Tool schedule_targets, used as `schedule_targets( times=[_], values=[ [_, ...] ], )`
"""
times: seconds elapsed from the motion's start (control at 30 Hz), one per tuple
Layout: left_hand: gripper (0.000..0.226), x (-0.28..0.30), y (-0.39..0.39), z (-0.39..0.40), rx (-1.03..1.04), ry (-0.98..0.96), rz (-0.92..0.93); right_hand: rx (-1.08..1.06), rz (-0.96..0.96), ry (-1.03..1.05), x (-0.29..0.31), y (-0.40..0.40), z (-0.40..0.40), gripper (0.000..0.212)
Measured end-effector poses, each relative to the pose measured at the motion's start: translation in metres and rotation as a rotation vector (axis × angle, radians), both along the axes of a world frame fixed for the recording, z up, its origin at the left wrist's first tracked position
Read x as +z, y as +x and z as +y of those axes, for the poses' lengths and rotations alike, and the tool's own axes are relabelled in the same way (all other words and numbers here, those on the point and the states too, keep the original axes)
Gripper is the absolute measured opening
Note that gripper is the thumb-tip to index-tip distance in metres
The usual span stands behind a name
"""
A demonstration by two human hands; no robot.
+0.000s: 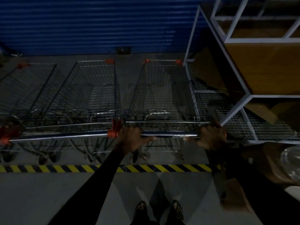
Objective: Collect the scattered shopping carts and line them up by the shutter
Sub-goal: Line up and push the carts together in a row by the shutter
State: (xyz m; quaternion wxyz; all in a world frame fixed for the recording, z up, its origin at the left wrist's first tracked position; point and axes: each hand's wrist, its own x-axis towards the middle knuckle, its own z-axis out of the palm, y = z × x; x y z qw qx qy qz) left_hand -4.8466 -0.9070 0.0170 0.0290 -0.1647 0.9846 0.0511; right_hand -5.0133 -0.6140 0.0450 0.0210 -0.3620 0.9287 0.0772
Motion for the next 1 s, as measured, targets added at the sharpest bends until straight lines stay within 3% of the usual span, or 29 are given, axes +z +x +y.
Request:
schedule_targets(
  times=[0.13, 0.3, 0.4, 0.5, 0.63, 0.77, 1.0],
  values=[
    [0.071, 0.008, 0.005, 0.002, -0.011, 0.086, -0.005, -0.037, 0.032, 0.052, -0.012, -0.001, -0.001, 0.122],
    [0.068, 0.009, 0.005, 0.001, -0.026, 0.103, 0.002, -0.016, -0.036, 0.058, -0.009, -0.005, -0.002, 0.143],
    [0.072, 0.006, 0.005, 0.001, -0.026, 0.067, 0.022, -0.006, -0.130, 0.073, -0.026, -0.021, 0.001, 0.128],
    [0.085, 0.002, 0.005, 0.000, -0.016, 0.022, 0.020, -0.115, -0.393, -0.103, -0.046, -0.035, 0.006, 0.120],
    [0.103, -0.002, 0.006, -0.001, -0.016, 0.035, 0.040, 0.030, -0.214, 0.041, -0.024, -0.029, 0.004, 0.119],
    [0.094, 0.000, 0.007, 0.002, -0.021, 0.040, 0.077, 0.036, -0.211, 0.052, -0.012, -0.021, 0.001, 0.122],
    [0.090, -0.001, 0.008, 0.010, 0.012, 0.085, 0.127, -0.069, -0.222, 0.037, -0.009, -0.016, -0.002, 0.094]
  ],
)
